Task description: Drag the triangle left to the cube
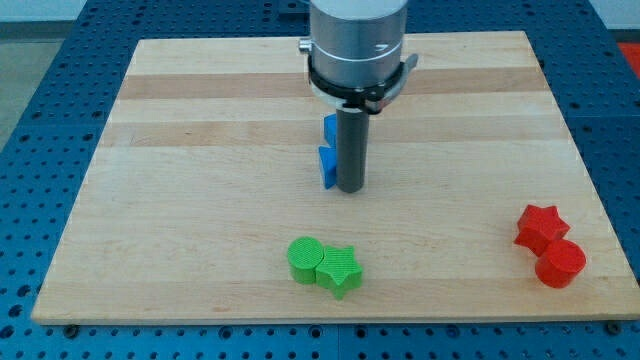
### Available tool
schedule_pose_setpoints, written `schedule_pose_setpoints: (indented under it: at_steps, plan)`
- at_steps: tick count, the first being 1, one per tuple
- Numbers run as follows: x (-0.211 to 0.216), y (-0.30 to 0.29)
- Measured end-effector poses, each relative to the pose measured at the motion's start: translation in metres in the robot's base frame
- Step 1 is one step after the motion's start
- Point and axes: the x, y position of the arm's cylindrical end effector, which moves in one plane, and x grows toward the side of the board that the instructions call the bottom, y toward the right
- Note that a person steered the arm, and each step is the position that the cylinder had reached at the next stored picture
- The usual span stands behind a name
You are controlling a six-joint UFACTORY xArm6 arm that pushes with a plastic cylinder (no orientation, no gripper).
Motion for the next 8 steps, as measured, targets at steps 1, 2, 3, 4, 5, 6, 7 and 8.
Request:
schedule_pose_setpoints:
  at_steps: [1, 2, 3, 4, 5, 6, 7, 8]
  plan:
    - [-0.003, -0.020]
    - [-0.007, -0.033]
    - [-0.019, -0.033]
    - [-0.031, -0.033]
    - [-0.039, -0.033]
    - [-0.039, -0.033]
    - [-0.020, -0.016]
    - [-0.018, 0.076]
